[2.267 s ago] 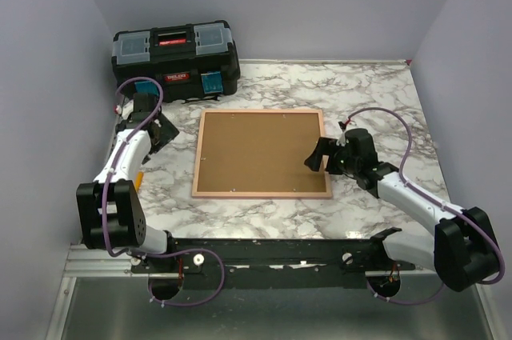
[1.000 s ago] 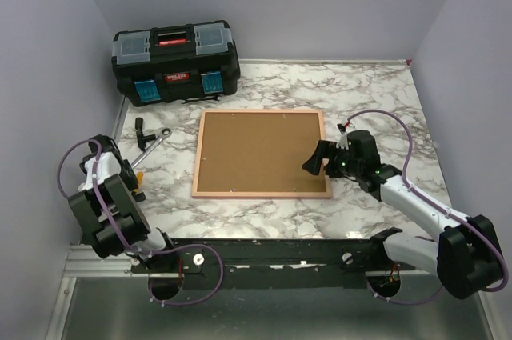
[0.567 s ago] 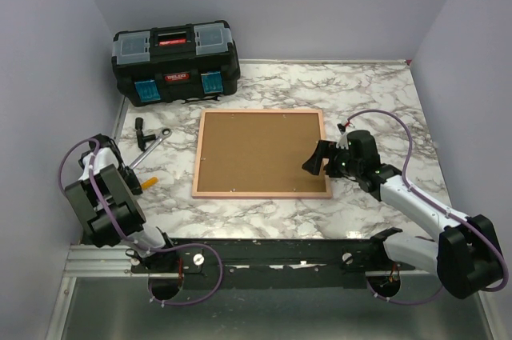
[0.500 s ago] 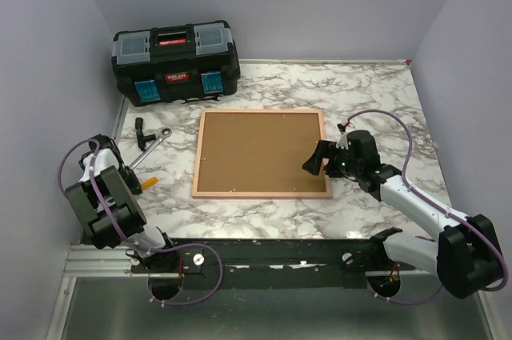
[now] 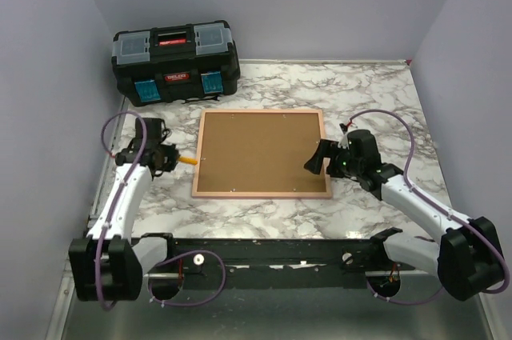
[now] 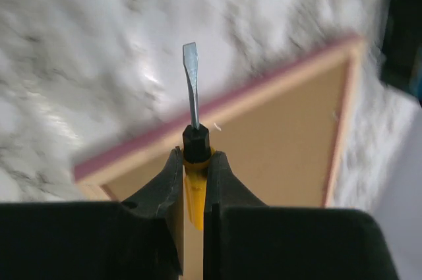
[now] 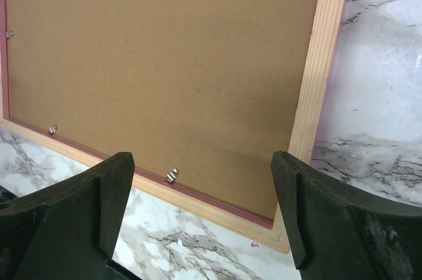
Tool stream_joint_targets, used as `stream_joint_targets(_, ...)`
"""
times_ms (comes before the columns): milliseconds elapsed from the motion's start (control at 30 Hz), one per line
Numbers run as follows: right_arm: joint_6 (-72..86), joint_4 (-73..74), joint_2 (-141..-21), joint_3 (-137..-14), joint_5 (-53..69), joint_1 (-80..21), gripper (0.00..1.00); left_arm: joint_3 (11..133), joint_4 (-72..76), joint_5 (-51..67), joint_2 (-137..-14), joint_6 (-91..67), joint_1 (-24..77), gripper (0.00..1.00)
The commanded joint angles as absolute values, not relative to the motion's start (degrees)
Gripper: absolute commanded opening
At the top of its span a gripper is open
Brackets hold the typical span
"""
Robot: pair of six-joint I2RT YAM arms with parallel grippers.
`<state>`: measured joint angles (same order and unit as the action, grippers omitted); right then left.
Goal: Take the photo out of the frame
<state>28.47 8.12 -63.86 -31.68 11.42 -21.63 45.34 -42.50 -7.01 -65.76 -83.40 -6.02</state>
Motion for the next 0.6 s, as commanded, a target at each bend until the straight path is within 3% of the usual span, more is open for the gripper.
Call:
stream_joint_targets(0, 30.4, 10.8, -60.6, -33.5, 9.4, -21.3, 0.94, 48.3, -23.5, -1.5, -59.3, -67.8, 7.7, 0.0)
stream_joint_targets(200, 36.3, 0.8, -55.6, -27.3, 15.2, -21.3, 1.0, 59.0, -11.1, 24.0, -71.5, -51.3, 18.0, 0.0)
stream_joint_targets(333, 43.8, -15.9, -56.9, -21.4, 24.4, -21.5, 1.0, 61.0, -0.9, 41.2, -79.7, -51.7, 21.3, 0.0)
stream_joint_targets(467, 47.5, -26.0, -56.8, -18.4, 25.4, -26.6, 1.0, 54.9, 8.1, 45.2, -78.4, -56.0, 23.2, 0.0)
stream_joint_targets(567, 48.3, -28.5, -55.0, -18.6, 15.5, -36.2, 0.96, 54.5, 3.3, 43.5, -76.1, -52.9, 23.5, 0.0)
